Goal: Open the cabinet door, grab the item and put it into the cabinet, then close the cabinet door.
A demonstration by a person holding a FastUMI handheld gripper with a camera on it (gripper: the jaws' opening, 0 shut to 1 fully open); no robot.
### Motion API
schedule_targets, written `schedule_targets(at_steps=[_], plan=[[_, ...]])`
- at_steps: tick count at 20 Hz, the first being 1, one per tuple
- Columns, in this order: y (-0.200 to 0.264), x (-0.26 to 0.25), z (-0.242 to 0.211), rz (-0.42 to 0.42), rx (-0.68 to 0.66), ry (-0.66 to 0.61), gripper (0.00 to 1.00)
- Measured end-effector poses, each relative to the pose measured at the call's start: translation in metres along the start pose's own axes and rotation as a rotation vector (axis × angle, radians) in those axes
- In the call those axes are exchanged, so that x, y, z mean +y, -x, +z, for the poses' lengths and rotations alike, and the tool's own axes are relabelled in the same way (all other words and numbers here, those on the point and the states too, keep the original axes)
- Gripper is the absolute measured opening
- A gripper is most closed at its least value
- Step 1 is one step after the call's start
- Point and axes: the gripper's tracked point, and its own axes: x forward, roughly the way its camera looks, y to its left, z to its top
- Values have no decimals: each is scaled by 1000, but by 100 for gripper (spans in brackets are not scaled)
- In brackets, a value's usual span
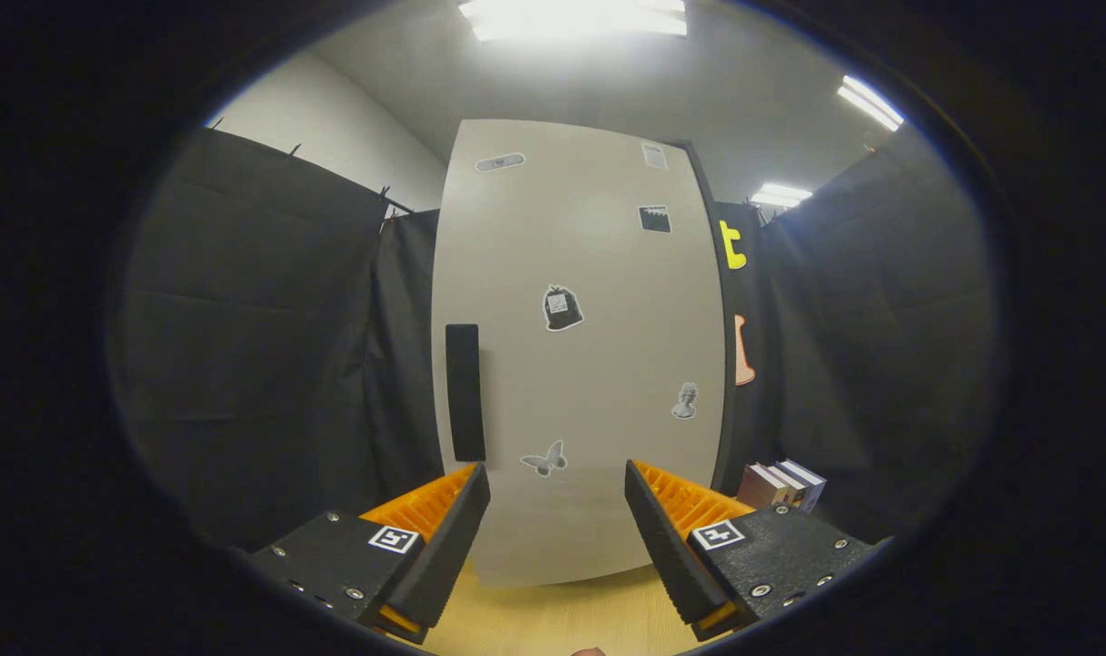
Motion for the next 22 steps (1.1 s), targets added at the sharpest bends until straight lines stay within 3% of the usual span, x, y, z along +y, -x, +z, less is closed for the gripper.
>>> schedule_targets(at_steps=[9,22], plan=[[82,-16,-27,-35,-4,-27,93],[120,-10,-52,-44,6,-12,93]])
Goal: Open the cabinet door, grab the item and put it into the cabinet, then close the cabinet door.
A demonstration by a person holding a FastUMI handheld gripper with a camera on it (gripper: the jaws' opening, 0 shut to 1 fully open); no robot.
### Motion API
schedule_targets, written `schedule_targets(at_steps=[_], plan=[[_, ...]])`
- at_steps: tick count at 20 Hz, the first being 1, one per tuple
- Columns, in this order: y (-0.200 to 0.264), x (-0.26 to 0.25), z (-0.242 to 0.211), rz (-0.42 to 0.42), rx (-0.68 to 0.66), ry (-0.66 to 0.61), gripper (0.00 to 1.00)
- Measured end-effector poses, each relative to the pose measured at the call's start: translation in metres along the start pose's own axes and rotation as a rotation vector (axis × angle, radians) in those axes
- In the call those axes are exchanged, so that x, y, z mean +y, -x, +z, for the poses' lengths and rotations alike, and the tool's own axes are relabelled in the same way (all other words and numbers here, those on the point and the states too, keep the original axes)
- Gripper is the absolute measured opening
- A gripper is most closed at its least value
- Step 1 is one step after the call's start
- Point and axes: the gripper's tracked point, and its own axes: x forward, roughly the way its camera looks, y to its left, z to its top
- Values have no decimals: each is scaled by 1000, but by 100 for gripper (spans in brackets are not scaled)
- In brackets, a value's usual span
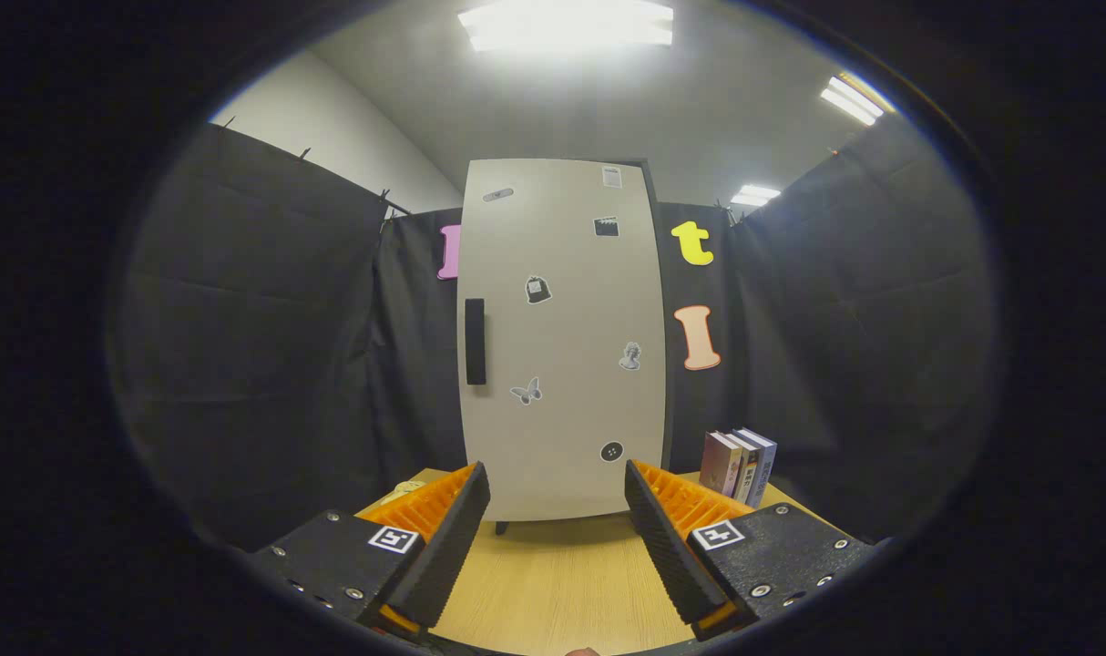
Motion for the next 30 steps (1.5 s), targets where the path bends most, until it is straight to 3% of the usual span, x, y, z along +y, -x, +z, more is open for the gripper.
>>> schedule_targets(at_steps=[30], plan=[[5,25,-7,2,-10,-43,93]])
